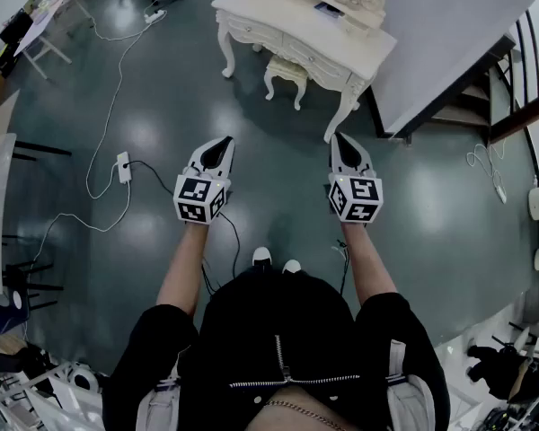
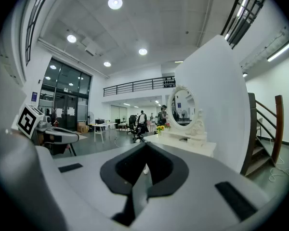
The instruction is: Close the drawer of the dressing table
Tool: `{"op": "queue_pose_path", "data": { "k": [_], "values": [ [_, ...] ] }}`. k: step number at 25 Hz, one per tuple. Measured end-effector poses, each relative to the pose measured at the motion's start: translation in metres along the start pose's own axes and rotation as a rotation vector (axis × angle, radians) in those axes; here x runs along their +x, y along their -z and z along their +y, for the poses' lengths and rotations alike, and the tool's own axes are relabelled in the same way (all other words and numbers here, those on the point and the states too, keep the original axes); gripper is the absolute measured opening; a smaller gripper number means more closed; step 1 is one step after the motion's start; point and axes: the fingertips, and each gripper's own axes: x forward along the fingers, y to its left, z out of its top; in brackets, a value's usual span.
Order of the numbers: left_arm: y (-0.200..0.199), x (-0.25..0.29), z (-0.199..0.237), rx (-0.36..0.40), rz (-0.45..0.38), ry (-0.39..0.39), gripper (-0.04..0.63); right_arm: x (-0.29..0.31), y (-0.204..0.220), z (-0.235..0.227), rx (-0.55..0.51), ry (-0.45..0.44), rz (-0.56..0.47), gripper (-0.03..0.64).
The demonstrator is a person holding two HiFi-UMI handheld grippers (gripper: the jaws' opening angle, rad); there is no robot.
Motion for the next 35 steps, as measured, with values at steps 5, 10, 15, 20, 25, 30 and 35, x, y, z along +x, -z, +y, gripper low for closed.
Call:
{"op": "queue_pose_path", "data": {
  "k": [5,10,15,20,25,30,35],
  "values": [
    [0.003,0.003,0.012,-0.002,-0.004,-0.004,0.021,0.011,-0.005,0.011,-0.022,-0.024,-0.034,0.006],
    [0.003,0.023,0.024,-0.001,-0.005,0.005,0.021,0.033,-0.001,0.000,-0.004,-0.015,-0.017,0.006],
    [0.003,0.044,0.037,0.004,-0.004,0.030,0.021,0.053,-0.002,-0.008,0.004,0.014,-0.016,0.006],
    [0.000,0.070,0.044,0.010,0.007,0.064,0.021,0.067,0.000,-0.021,0.019,0.058,-0.011,0.006],
    [-0.003,0.103,0.057,0.008,0.012,0.081,0.021,0.096,0.001,-0.040,0.027,0.075,0.000,0.006],
    [-0.004,0.149,0.077,0.002,0.019,0.075,0.021,0.144,-0.001,-0.062,0.033,0.073,0.005,0.006],
    [-0.012,0.209,0.108,-0.009,0.034,0.051,0.021,0.212,-0.009,-0.093,0.029,0.059,0.013,0.006]
  ]
}}
